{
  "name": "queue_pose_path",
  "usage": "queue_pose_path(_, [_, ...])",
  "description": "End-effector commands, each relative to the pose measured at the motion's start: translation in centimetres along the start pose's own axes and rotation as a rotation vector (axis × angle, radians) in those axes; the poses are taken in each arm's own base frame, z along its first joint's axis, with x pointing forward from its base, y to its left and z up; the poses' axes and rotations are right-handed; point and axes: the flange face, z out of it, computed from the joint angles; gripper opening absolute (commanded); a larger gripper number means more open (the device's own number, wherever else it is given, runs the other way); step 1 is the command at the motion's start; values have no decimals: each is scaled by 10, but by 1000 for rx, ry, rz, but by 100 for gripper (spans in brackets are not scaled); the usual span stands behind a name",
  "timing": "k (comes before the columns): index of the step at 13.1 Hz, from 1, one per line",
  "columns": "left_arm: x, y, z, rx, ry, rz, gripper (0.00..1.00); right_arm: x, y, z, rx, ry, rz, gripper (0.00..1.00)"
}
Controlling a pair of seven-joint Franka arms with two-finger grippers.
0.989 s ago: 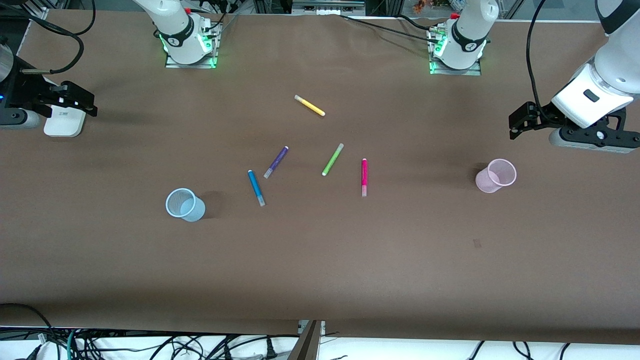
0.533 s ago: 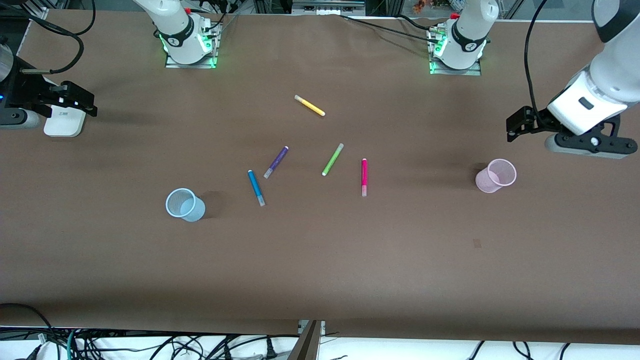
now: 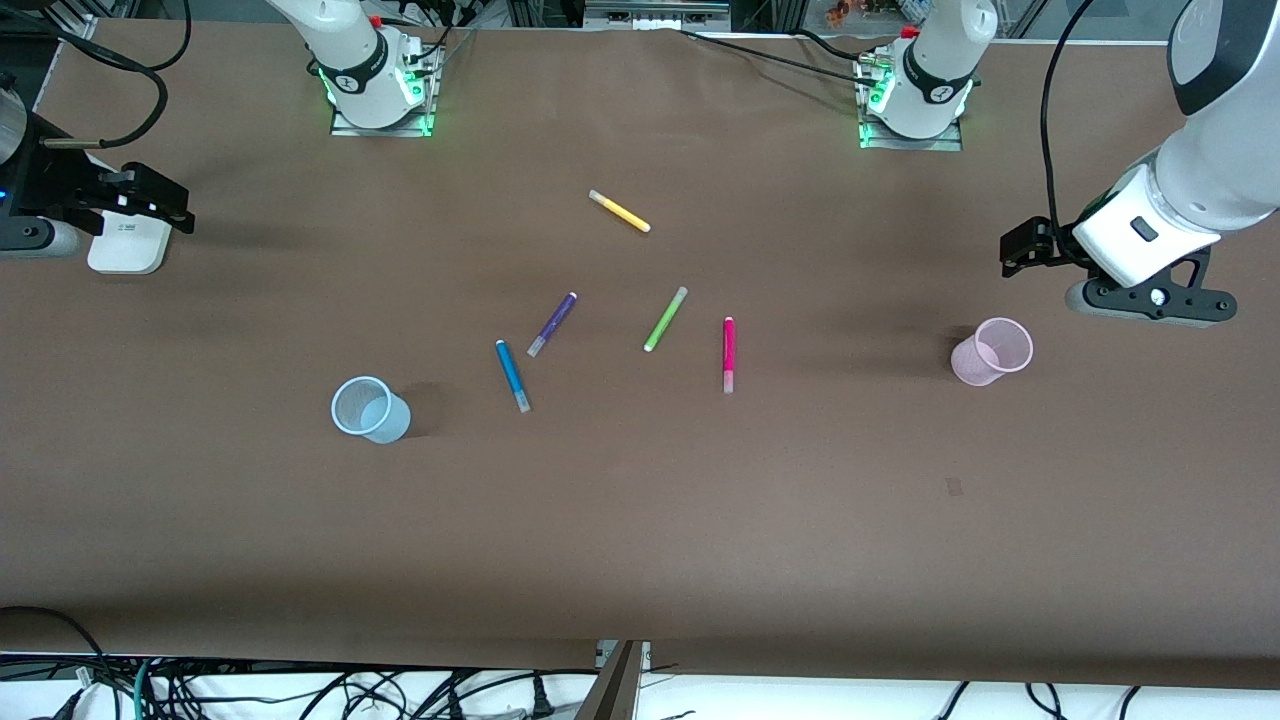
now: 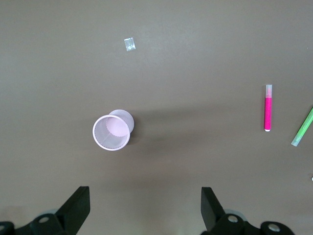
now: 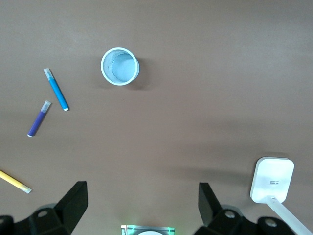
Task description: Place pink and blue markers in matching cups
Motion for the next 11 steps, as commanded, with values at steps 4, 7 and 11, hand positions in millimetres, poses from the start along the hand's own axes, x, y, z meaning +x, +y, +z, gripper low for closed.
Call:
queue_pose_path(4, [15,26,23,-56,-52,40,100,8,-2,3,15,-7,-6,100])
queue_pose_path(7, [31,37,43,-67,-51,49,100,18,-8,11,21,4,-16,100])
queue_pose_path(11, [50,71,73,-104,-65,-39,100,31,-30,32,17,-28,-54,100])
